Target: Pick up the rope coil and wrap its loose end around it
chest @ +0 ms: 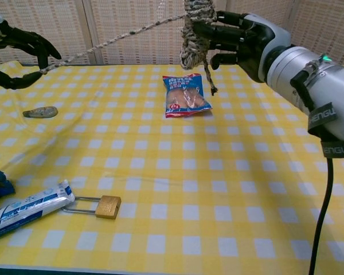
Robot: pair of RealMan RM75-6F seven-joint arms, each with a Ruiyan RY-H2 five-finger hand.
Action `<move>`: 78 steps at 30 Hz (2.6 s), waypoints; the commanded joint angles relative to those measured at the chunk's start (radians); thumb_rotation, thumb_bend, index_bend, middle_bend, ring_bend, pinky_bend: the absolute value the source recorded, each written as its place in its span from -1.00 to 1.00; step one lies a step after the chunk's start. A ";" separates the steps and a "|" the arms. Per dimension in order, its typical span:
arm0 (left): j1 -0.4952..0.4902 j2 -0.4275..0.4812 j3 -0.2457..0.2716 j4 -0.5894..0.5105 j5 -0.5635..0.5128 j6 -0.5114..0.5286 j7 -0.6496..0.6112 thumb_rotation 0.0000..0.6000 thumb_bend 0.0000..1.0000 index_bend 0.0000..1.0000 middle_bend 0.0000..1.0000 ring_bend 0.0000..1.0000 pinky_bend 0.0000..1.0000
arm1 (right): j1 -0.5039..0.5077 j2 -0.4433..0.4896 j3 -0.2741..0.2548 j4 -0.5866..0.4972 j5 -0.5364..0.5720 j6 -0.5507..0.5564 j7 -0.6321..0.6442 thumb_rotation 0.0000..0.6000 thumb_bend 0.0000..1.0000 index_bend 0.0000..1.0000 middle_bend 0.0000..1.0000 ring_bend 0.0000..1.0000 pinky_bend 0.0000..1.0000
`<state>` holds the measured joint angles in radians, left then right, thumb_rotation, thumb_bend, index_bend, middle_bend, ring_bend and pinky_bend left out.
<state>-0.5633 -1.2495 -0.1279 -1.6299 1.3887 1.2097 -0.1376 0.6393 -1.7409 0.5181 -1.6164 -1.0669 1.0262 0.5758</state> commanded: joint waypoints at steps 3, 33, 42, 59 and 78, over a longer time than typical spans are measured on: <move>0.010 -0.013 -0.009 0.057 -0.052 -0.037 -0.018 1.00 0.12 0.27 -0.42 -0.52 -0.61 | -0.024 0.042 -0.004 -0.030 -0.029 -0.003 0.038 1.00 0.39 0.82 0.49 0.58 0.42; -0.162 0.025 -0.088 0.017 -0.080 -0.269 0.132 1.00 0.11 0.25 -0.43 -0.55 -0.69 | 0.030 0.205 -0.213 -0.077 -0.365 -0.010 -0.231 1.00 0.39 0.82 0.50 0.58 0.42; -0.215 0.017 -0.120 -0.028 -0.075 -0.231 0.298 1.00 0.11 0.25 -0.45 -0.57 -0.69 | 0.087 0.232 -0.243 -0.160 -0.218 -0.130 -0.429 1.00 0.39 0.82 0.50 0.57 0.42; -0.268 -0.057 -0.109 -0.093 0.054 -0.148 0.433 1.00 0.11 0.18 -0.48 -0.60 -0.69 | 0.239 0.122 -0.226 -0.128 0.187 -0.226 -0.627 1.00 0.40 0.82 0.51 0.59 0.42; -0.247 -0.125 -0.063 -0.108 0.089 -0.095 0.423 1.00 0.11 0.17 -0.57 -0.69 -0.72 | 0.272 -0.068 -0.151 0.012 0.334 -0.152 -0.546 1.00 0.42 0.82 0.51 0.61 0.44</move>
<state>-0.8122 -1.3719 -0.1932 -1.7396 1.4762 1.1126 0.2871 0.9140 -1.7897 0.3554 -1.6205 -0.7279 0.8743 0.0090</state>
